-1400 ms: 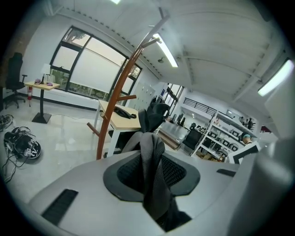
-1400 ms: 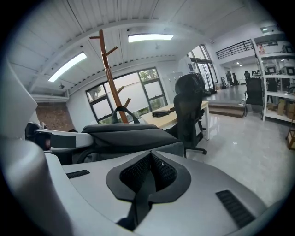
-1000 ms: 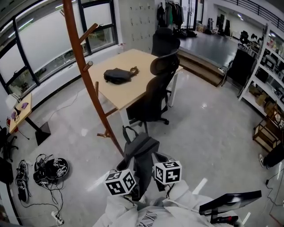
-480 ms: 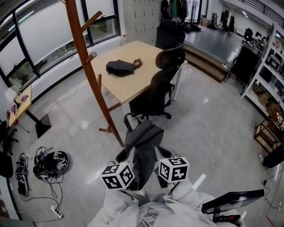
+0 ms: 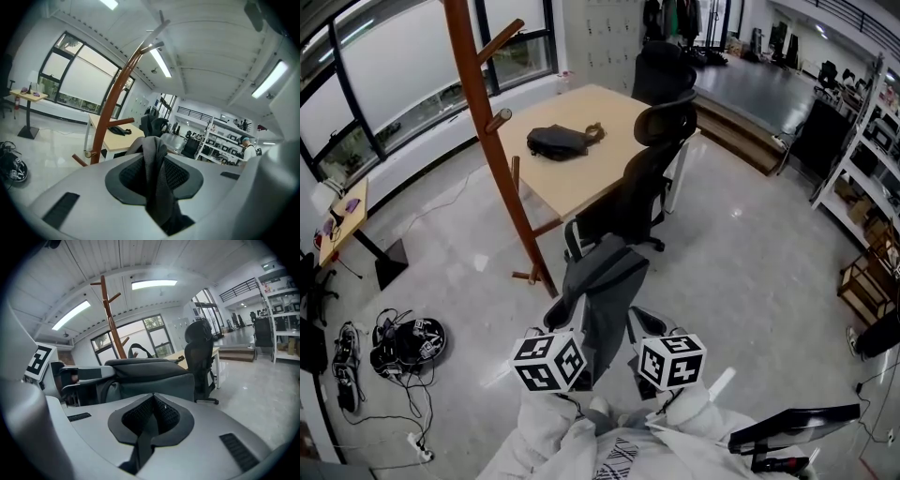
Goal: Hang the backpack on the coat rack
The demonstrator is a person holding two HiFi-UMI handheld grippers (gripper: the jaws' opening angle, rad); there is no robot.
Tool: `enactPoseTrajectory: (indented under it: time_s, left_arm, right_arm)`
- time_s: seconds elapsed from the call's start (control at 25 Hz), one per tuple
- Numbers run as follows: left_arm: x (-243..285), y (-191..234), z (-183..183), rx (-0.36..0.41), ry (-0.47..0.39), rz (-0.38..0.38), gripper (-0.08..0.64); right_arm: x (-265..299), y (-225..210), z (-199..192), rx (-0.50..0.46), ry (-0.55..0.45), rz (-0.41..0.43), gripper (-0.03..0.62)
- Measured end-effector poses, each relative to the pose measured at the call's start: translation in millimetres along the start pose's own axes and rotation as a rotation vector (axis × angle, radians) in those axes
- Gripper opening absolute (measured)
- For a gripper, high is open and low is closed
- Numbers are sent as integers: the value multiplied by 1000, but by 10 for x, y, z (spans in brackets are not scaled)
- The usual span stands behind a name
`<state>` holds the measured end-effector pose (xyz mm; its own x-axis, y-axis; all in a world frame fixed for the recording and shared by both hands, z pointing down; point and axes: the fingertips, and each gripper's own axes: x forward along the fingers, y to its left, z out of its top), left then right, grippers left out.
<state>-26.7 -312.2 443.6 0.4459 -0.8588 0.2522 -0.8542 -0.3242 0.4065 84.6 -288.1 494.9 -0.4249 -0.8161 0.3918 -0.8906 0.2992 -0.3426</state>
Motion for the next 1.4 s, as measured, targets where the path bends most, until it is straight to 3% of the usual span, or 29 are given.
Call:
enactPoseTrajectory:
  time_s: [0.6,1.4]
  left_arm:
    - [128,193,247,-80,-37,21,94]
    - [153,526,221,-150,-57,96,94]
  right_arm:
    - [31,-65,-40,21,18,-28,12]
    - [100,-109,-242,12,82,-41,12]
